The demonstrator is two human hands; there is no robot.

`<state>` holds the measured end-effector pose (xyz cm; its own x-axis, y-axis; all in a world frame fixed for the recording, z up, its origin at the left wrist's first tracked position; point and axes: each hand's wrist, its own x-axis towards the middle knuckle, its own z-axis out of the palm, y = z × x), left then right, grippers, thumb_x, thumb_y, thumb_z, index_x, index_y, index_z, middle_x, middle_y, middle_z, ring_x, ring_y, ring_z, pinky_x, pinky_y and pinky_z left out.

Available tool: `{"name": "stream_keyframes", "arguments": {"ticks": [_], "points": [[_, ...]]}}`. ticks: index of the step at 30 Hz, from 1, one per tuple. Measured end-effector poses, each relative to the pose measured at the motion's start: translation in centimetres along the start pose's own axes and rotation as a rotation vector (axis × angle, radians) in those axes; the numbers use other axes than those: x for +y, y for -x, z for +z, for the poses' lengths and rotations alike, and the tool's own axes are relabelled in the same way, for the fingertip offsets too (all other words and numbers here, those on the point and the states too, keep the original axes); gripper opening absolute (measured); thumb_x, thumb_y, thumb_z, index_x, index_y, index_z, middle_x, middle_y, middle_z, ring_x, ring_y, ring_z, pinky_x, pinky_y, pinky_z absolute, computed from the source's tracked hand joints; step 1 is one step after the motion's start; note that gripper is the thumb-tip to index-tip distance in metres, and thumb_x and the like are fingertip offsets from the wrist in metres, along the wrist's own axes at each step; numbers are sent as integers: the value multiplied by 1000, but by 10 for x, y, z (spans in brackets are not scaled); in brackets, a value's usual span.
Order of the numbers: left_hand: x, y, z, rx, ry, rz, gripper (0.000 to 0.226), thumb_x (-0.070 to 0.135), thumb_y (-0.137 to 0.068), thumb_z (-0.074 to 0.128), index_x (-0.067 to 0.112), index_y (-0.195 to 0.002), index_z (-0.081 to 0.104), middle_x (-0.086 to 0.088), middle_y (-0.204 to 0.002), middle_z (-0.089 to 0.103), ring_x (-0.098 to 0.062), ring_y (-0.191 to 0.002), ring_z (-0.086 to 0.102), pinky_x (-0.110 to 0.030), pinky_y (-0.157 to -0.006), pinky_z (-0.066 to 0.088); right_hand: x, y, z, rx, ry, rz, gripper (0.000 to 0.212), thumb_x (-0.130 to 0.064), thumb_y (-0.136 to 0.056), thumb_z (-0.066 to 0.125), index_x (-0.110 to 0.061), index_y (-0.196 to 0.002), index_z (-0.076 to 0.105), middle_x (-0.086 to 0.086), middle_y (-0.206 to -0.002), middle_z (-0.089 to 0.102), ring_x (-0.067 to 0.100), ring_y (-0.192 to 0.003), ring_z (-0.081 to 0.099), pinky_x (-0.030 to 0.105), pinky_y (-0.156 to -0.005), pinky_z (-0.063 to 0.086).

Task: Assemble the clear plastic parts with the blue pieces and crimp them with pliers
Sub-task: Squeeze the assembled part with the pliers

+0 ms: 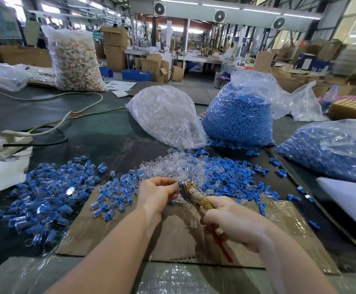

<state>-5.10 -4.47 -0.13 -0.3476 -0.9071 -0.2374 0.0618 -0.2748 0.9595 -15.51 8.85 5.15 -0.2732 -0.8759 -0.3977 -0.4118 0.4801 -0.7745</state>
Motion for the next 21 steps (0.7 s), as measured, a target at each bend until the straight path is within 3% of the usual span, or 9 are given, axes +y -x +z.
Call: {"name": "stream_keyframes", "arguments": {"ticks": [5,12,14,16,19,21], "points": [[-4,1,5,2,50,-7,13,-9,-79,64,3,-79,67,-7,-64,65,-11,-55,60,-16,-51,51,1,-1,5,61,98,-83,19,-3,-89,42,-15,-74,45,4,-74,46,14,-59,40,27,-53,31],[-5,3,4,27,43,26,13,-6,-81,64,6,-82,68,-6,-70,67,-11,-60,62,-18,-54,51,5,-1,11,146,120,-104,11,-14,-91,48,-22,-98,49,-10,-88,47,-3,-56,49,8,-44,33],[-5,4,-2,79,-46,82,12,-2,-82,64,9,-84,69,-4,-73,67,-11,-63,61,-17,-55,49,11,-4,12,173,24,-88,37,-12,-84,55,-23,-120,49,-5,-102,52,-2,-65,54,9,-51,39],[-4,2,-16,188,-367,256,12,3,-84,64,12,-88,70,4,-79,66,-6,-68,58,-12,-59,43,18,-8,12,273,54,-85,55,-12,-82,58,-23,-133,43,1,-113,53,8,-81,57,16,-62,44],[-3,-1,-42,369,-775,480,15,7,-88,60,11,-99,70,0,-92,64,-7,-76,51,-14,-69,37,31,-14,9,491,304,-32,63,-20,-84,59,-25,-142,33,1,-122,47,19,-115,46,37,-96,43],[-4,-6,-57,418,-907,523,18,7,-90,58,10,-102,70,-5,-98,64,-14,-85,48,-23,-74,37,39,-16,8,591,400,26,64,-26,-87,59,-26,-144,30,3,-127,46,21,-125,38,41,-105,34]]}}
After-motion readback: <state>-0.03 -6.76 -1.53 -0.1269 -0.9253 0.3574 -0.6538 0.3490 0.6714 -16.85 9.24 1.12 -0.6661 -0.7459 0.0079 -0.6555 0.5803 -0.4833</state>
